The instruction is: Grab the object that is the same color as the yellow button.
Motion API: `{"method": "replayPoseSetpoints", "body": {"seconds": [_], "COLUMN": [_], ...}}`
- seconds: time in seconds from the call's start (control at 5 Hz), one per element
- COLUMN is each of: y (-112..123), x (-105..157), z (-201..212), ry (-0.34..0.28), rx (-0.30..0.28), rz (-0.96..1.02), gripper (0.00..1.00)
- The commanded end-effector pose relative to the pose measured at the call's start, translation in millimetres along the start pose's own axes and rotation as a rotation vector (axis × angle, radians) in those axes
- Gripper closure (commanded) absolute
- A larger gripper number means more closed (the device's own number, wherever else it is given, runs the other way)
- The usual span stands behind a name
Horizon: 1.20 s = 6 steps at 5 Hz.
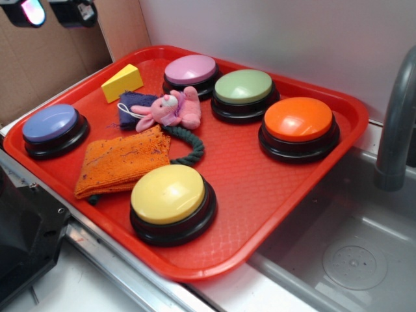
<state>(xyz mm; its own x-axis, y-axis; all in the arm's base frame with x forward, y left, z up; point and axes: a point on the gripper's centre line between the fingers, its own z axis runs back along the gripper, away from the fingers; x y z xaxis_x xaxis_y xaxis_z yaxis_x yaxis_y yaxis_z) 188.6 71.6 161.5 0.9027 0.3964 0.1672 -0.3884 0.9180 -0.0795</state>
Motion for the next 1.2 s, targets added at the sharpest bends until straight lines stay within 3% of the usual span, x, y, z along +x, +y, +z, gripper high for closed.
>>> {"method": "replayPoseSetpoints", "body": {"seconds": [0.0,0.2,0.8,1.0], "y": [29,40,52,50], "x": [43,61,83,83], "z": [-42,-68,-127,-133], "ry": [-0.060,-0.043,0.001,0.010], "rx": [0.034,-0.028,-0.034,-0.007], "rz": [0.073,0.080,0.125,0.108], "gripper": [0.00,0.00,0.00,0.00]}}
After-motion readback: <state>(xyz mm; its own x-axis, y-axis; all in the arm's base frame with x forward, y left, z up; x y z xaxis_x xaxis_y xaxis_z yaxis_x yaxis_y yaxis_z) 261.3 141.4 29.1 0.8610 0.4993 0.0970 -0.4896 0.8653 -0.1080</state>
